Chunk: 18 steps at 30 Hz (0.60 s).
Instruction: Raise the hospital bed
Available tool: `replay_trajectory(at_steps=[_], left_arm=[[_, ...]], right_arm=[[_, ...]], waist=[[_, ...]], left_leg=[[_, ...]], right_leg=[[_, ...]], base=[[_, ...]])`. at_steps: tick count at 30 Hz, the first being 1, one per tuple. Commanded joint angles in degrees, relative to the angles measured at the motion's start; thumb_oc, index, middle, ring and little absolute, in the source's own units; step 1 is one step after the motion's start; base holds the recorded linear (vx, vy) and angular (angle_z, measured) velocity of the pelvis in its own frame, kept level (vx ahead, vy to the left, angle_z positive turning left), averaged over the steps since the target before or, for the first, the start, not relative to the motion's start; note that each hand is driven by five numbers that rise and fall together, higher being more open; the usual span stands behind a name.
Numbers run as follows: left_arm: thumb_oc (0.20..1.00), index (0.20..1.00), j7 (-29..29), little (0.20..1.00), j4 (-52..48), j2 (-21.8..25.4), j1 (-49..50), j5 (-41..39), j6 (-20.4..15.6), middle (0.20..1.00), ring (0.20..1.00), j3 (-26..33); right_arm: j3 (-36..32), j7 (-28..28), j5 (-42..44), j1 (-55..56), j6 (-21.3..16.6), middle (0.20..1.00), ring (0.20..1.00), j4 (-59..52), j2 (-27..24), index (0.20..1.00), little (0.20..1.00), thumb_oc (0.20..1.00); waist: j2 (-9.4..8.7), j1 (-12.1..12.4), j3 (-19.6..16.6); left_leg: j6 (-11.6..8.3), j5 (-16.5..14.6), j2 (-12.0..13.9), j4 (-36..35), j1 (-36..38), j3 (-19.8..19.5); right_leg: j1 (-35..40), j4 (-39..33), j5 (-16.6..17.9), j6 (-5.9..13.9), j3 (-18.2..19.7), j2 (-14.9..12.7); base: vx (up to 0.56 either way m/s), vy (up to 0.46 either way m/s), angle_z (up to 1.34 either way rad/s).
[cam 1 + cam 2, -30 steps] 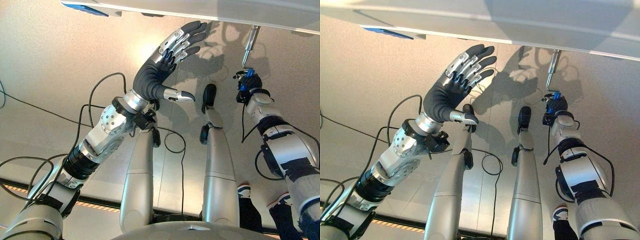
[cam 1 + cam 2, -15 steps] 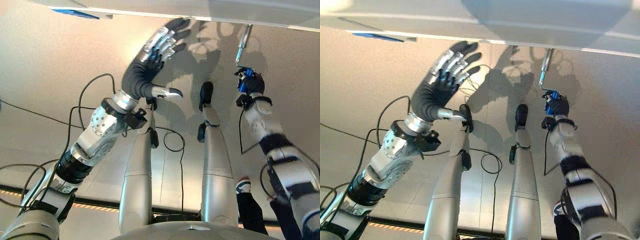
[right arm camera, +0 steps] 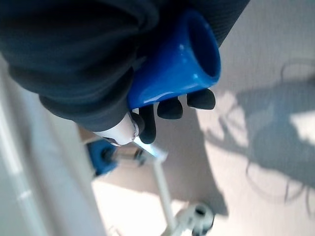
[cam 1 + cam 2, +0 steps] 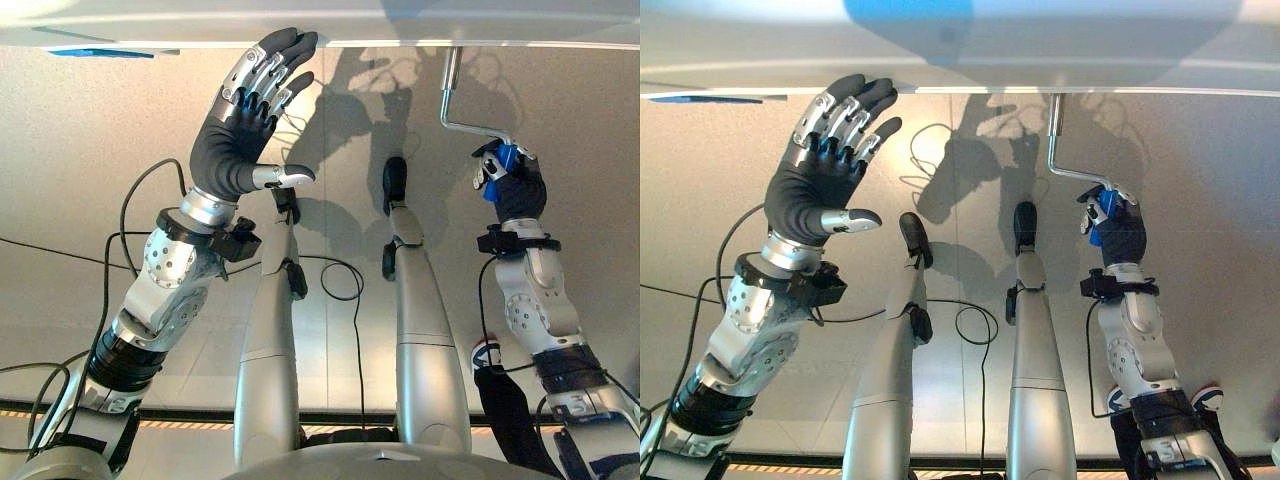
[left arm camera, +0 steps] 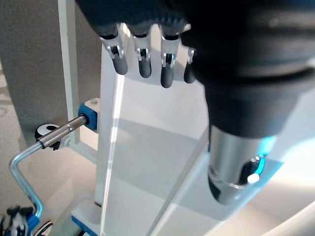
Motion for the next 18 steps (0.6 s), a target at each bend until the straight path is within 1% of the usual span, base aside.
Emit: replay_trajectory(at_steps=[1, 2, 3, 4, 5, 6, 8, 9, 10, 11, 12, 15, 17, 18], left_arm=[[1.0, 1.0, -1.6, 1.0, -5.9, 1.9, 1.1, -0.1, -3.4, 1.0, 1.0, 2.4], [1.0, 1.0, -1.8, 1.0, -6.2, 2.4, 1.3, 0.2, -3.2, 1.0, 1.0, 2.3], [1.0, 1.0, -1.8, 1.0, -6.2, 2.4, 1.3, 0.2, -3.2, 1.0, 1.0, 2.4], [1.0, 1.0, -1.9, 1.0, -6.4, 3.0, 1.7, 0.6, -3.3, 1.0, 1.0, 2.5], [1.0, 1.0, -1.9, 1.0, -6.4, 3.0, 1.7, 0.6, -3.3, 1.0, 1.0, 2.6], [1.0, 1.0, -2.2, 1.0, -6.4, 3.4, 1.6, 0.8, -3.2, 1.0, 1.0, 1.9], [1.0, 1.0, -2.3, 1.0, -6.2, 3.2, 1.2, 0.9, -3.2, 1.0, 1.0, 1.1], [1.0, 1.0, -2.3, 1.0, -6.2, 3.2, 1.2, 0.9, -3.2, 1.0, 1.0, 1.2], [1.0, 1.0, -2.3, 1.0, -6.1, 2.7, 0.9, 0.8, -3.2, 1.0, 1.0, 0.6], [1.0, 1.0, -2.5, 1.0, -5.3, 2.0, 0.3, 0.6, -2.9, 1.0, 1.0, -0.7], [1.0, 1.0, -2.7, 1.0, -4.9, 1.7, -0.2, 0.4, -2.8, 1.0, 1.0, -1.4], [1.0, 1.0, -2.6, 1.0, -4.2, 0.3, -1.7, -0.1, -2.6, 1.0, 1.0, -3.6], [1.0, 1.0, -2.4, 1.0, -3.9, -0.2, -2.5, 0.3, -2.5, 1.0, 1.0, -4.6], [1.0, 1.0, -2.4, 1.0, -3.8, -0.2, -2.5, 0.3, -2.5, 1.0, 1.0, -4.6]], right_arm=[[-7.0, 4.2, 8.0, -2.3, -9.1, 0.2, 0.2, -11.7, -0.3, 0.2, 0.2, 0.2], [-5.3, 6.1, 9.6, -2.0, -8.1, 0.2, 0.2, -13.4, -1.0, 0.2, 0.2, 0.2], [-5.3, 6.2, 9.7, -2.0, -8.1, 0.2, 0.2, -13.4, -1.0, 0.2, 0.2, 0.2], [-3.0, 7.7, 9.8, -1.9, -7.0, 0.2, 0.2, -15.5, -2.4, 0.2, 0.2, 0.2], [-3.0, 7.7, 9.8, -1.9, -7.0, 0.2, 0.2, -15.5, -2.4, 0.2, 0.2, 0.2], [-0.3, 10.4, 12.9, -2.6, -5.8, 0.2, 0.2, -16.6, -3.0, 0.2, 0.2, 0.2], [2.8, 11.3, 13.6, -3.4, -4.4, 0.2, 0.2, -17.1, -3.8, 0.2, 0.2, 0.2], [2.8, 11.4, 13.6, -3.5, -4.4, 0.2, 0.2, -17.0, -3.8, 0.2, 0.2, 0.2], [5.3, 13.0, 15.6, -4.5, -3.3, 0.2, 0.2, -16.9, -3.5, 0.2, 0.2, 0.2], [9.2, 14.0, 15.2, -5.9, -1.5, 0.2, 0.2, -15.9, -4.2, 0.2, 0.2, 0.2], [10.9, 14.1, 15.1, -6.9, -1.0, 0.2, 0.2, -15.2, -4.2, 0.2, 0.2, 0.2], [16.5, 15.7, 17.2, -10.6, 0.4, 0.2, 0.2, -14.2, -1.6, 0.2, 0.2, 0.2], [20.2, 16.5, 16.4, -12.9, 1.6, 0.2, 0.2, -13.9, -1.0, 0.2, 0.2, 0.2], [20.3, 16.5, 16.4, -12.9, 1.5, 0.2, 0.2, -13.9, -1.0, 0.2, 0.2, 0.2]], waist=[[-1.73, -1.2, -1.1], [-1.83, -1.1, -1.1], [-1.84, -1.1, -1.1], [-1.92, -0.9, -1.1], [-1.92, -1.0, -1.1], [-1.88, -0.7, -1.1], [-1.81, -0.4, -1.1], [-1.81, -0.5, -1.1], [-1.73, -0.2, -1.1], [-1.7, 0.0, -1.1], [-1.66, 0.1, -1.1], [-1.42, 0.6, -1.1], [-1.19, 1.0, -1.1], [-1.2, 0.9, -1.1]], left_leg=[[-0.52, -9.1, 0.1, 9.9, 1.8, -0.2], [-0.52, -9.0, 0.1, 10.0, 1.6, -0.2], [-0.52, -9.0, 0.1, 10.0, 1.7, -0.2], [-0.54, -9.0, 0.1, 10.1, 1.5, -0.1], [-0.54, -9.0, 0.1, 10.1, 1.5, -0.1], [-0.51, -8.9, 0.2, 10.2, 1.4, -0.1], [-0.51, -8.8, 0.2, 10.1, 1.4, 0.0], [-0.51, -8.8, 0.2, 10.1, 1.4, 0.0], [-0.5, -8.8, 0.2, 10.1, 1.4, 0.0], [-0.49, -8.7, 0.2, 10.3, 1.3, 0.0], [-0.47, -8.7, 0.2, 10.4, 1.2, 0.0], [-0.46, -8.5, 0.2, 10.2, 1.2, 0.0], [-0.47, -8.4, 0.1, 10.2, 1.3, -0.1], [-0.47, -8.4, 0.1, 10.2, 1.3, -0.1]], right_leg=[[4.0, -5.8, 5.9, 4.07, -2.0, 1.9], [4.0, -5.7, 5.9, 4.06, -2.0, 1.9], [4.0, -5.7, 5.9, 4.06, -2.0, 1.9], [3.8, -5.6, 6.0, 4.04, -2.0, 2.0], [3.8, -5.6, 6.0, 4.04, -2.0, 1.9], [3.8, -5.6, 6.1, 4.02, -2.1, 2.0], [3.7, -5.5, 6.1, 3.97, -2.2, 1.9], [3.7, -5.5, 6.1, 3.97, -2.2, 1.9], [3.7, -5.5, 6.2, 3.94, -2.2, 1.9], [3.7, -5.5, 6.3, 3.94, -2.3, 1.7], [3.6, -5.5, 6.4, 3.92, -2.3, 1.7], [3.7, -5.5, 6.4, 3.8, -2.4, 1.6], [3.9, -5.6, 6.5, 3.77, -2.5, 1.6], [3.9, -5.6, 6.5, 3.77, -2.5, 1.6]], base=[[0.0, 0.0, 0.0], [0.0, 0.0, 0.0], [0.0, 0.0, 0.0], [0.0, 0.0, 0.0], [0.0, 0.0, 0.0], [0.0, 0.0, 0.0], [0.0, 0.0, 0.0], [0.0, 0.0, 0.0], [0.0, 0.0, 0.0], [0.0, 0.0, 0.0], [0.0, 0.0, 0.0], [0.0, 0.0, 0.0], [0.0, 0.0, 0.0], [0.0, 0.0, 0.0]])
